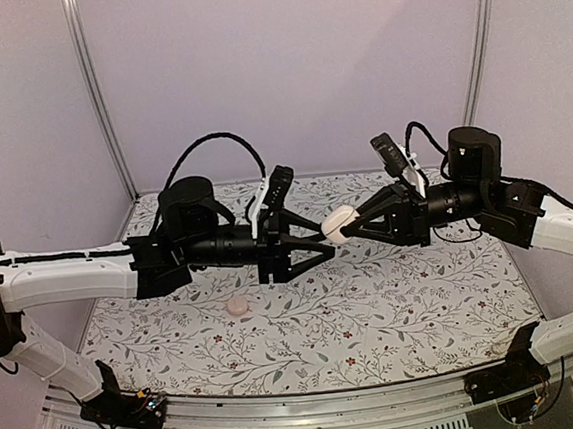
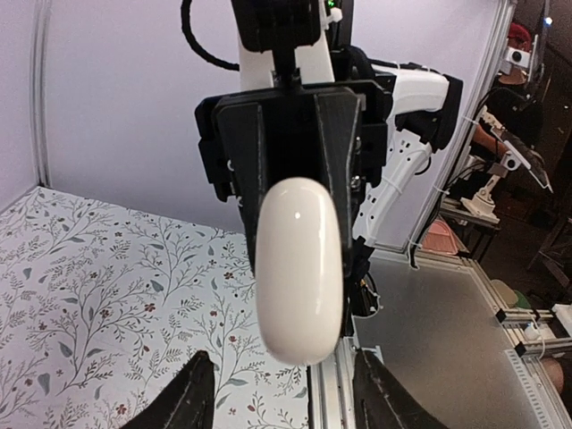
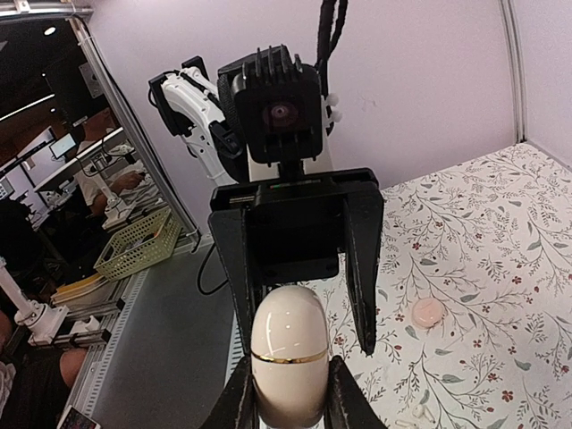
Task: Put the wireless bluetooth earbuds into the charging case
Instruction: Pass from the right arm to the left
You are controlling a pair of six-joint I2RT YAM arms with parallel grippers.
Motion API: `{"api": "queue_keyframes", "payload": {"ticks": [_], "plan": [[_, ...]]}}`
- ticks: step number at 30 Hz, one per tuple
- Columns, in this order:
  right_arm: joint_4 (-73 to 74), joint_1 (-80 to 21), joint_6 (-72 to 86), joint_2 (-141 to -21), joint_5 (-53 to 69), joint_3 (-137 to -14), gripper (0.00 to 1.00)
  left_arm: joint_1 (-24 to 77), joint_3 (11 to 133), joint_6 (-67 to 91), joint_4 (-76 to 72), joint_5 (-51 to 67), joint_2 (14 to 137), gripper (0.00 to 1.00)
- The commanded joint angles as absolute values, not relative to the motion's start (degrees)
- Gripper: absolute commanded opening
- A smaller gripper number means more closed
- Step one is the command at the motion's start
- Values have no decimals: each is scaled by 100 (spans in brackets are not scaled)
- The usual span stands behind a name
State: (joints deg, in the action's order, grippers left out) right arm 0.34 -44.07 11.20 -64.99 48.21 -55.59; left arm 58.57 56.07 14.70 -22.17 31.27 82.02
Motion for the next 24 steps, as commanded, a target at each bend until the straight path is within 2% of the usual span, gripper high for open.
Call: {"api": "queue_keyframes", "payload": {"ticks": [1, 18, 24], "plan": [[-64, -4386, 1103, -6543, 4976, -5537, 17, 5944, 5791, 1685, -2675, 3476, 8343, 51], [295, -4447, 899, -6600, 4945, -5538, 19, 5952, 6044, 1884, -2707, 3603, 8599, 32], [381, -4447, 850, -6536, 4888, -5544, 20, 5956, 6094, 1894, -2669, 3664, 8639, 12]]}}
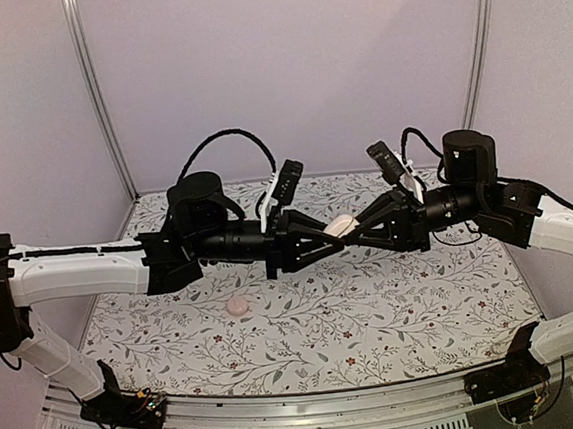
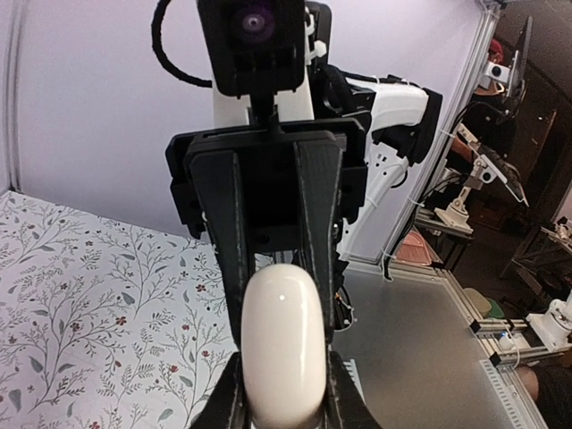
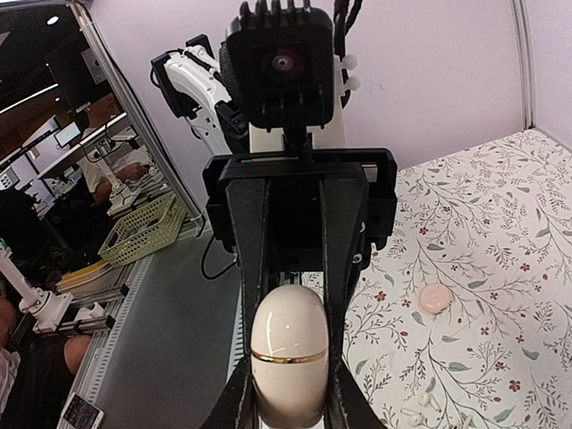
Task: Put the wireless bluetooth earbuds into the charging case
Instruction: Pass from the right arm to the left
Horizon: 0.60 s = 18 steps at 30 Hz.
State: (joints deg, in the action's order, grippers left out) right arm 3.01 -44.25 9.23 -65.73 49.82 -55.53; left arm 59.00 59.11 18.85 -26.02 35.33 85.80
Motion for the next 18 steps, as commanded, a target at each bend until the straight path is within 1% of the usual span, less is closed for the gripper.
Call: {"api": "queue_keyframes", "payload": {"ticks": [1, 6, 8, 9, 12, 18], "plan": [[422, -4447, 831, -6527, 4879, -5554, 21, 5953, 6106, 1876, -2633, 3676, 8647, 9], [760, -4449, 677, -6530, 4856, -5659, 30, 5951, 6223, 1693, -2324, 3901, 8684, 0], [878, -4447, 613, -6522, 4845, -5681, 35, 5952, 6305, 1569, -2078, 3951, 8706, 0], [932, -4447, 588, -6522, 4839, -5690, 39, 5957, 6337, 1518, -1973, 3973, 8719, 0], [1056, -4446, 524, -6528, 4812, -5704, 42, 5957, 6395, 1400, -1701, 3984, 8727, 0], [1216, -4447, 423, -6569, 4816, -5789, 42, 5989, 6644, 1218, -1209, 4066, 8907, 0]]}}
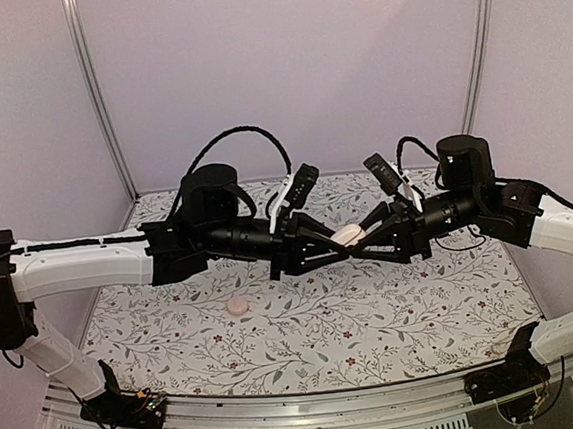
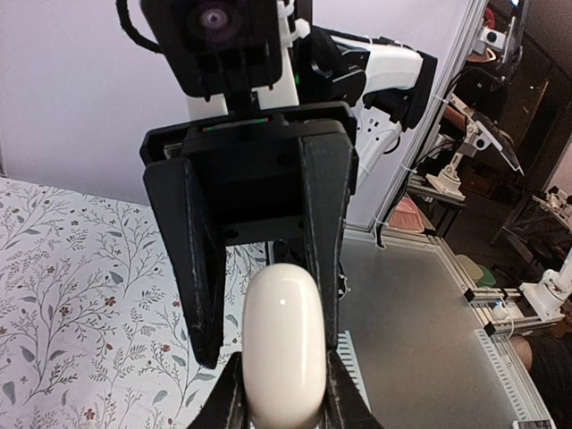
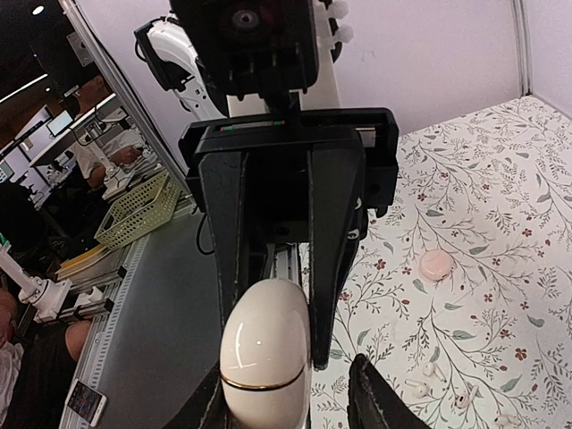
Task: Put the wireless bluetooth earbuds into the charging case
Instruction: Pass from the right arm to the left
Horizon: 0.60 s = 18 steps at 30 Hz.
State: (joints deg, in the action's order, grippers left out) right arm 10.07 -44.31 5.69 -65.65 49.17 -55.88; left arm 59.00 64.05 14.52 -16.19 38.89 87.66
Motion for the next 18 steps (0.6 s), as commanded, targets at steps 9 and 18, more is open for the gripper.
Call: {"api": "queue_keyframes", "payload": {"ticks": [9, 18], "plan": [[1365, -4447, 336, -6603, 4834, -5845, 29, 6003, 6723, 1093, -1025, 3973, 8927, 0], [1480, -4447, 272, -6627, 4903, -5772, 45, 6008, 6732, 1050, -984, 3946, 8860, 0]]}}
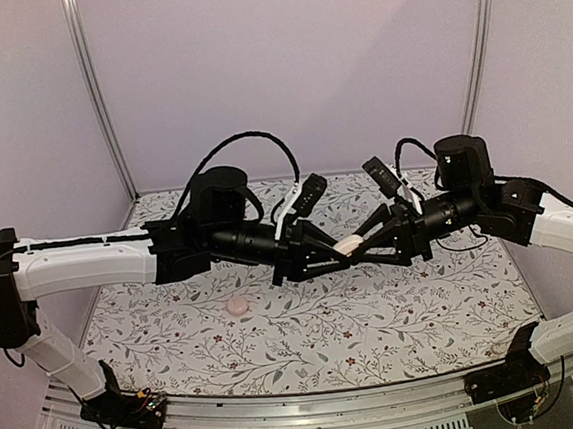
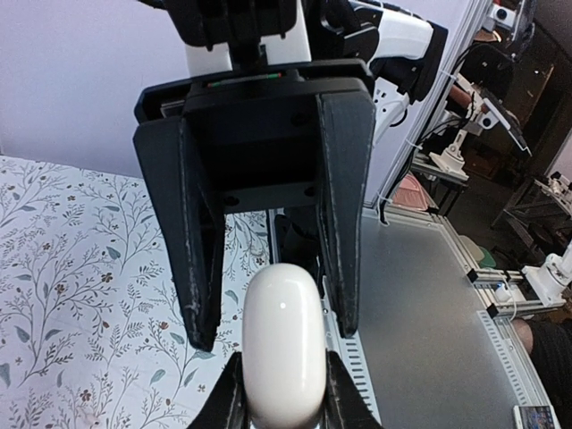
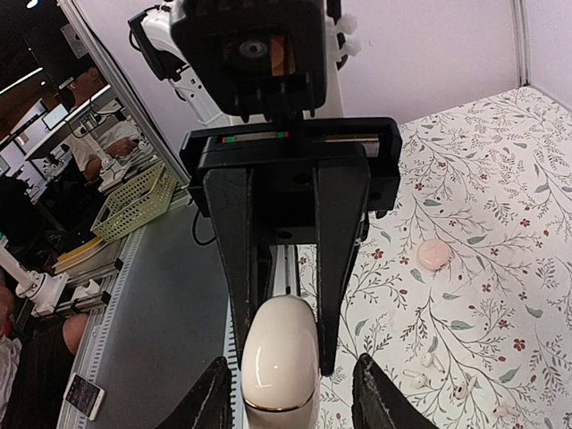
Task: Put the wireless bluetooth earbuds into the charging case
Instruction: Pass from the right arm to the left, then pass from the left arm to the right
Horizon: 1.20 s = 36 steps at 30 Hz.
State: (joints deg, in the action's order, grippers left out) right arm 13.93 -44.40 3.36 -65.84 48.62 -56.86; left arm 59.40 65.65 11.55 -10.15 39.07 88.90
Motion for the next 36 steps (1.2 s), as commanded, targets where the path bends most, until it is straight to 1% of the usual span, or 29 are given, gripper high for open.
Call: {"api": "queue_keyframes", "payload": {"ticks": [1, 6, 14, 17, 21, 22, 24, 26, 28, 32, 36], "plan": [[1473, -4447, 279, -6627, 4904, -5748, 45, 6005, 6732, 1050, -991, 3946, 8855, 0], [1467, -4447, 300, -6639, 4921, -5731, 45, 6005, 6769, 1033, -961, 3946, 8852, 0], [1459, -4447, 275, -6690, 4937, -5687, 49, 6004, 6786, 1020, -989, 3964, 8816, 0], [1430, -4447, 273, -6667, 4923, -5686, 45, 6008, 6793, 1017, -984, 3972, 8824, 0], [1429, -4447, 276, -6677, 4946, -5687, 38, 6003, 6795, 1020, -984, 3984, 8833, 0], [1432, -4447, 278, -6672, 4951, -5678, 38, 6008, 6792, 1013, -983, 3974, 8824, 0], [1432, -4448, 279, -6671, 4965, -5670, 43, 6006, 6785, 1009, -987, 3956, 8809, 0], [1433, -4447, 274, -6671, 4958, -5669, 45, 5994, 6790, 1009, -991, 3964, 8807, 0], [1428, -4447, 273, -6663, 4957, -5661, 45, 5995, 6790, 1014, -993, 3980, 8807, 0], [1420, -4447, 280, -6645, 4956, -5634, 42, 5999, 6793, 1036, -1004, 3981, 8813, 0], [1441, -4447, 280, -6636, 4957, -5610, 41, 5995, 6730, 1078, -1093, 3976, 8787, 0]]}}
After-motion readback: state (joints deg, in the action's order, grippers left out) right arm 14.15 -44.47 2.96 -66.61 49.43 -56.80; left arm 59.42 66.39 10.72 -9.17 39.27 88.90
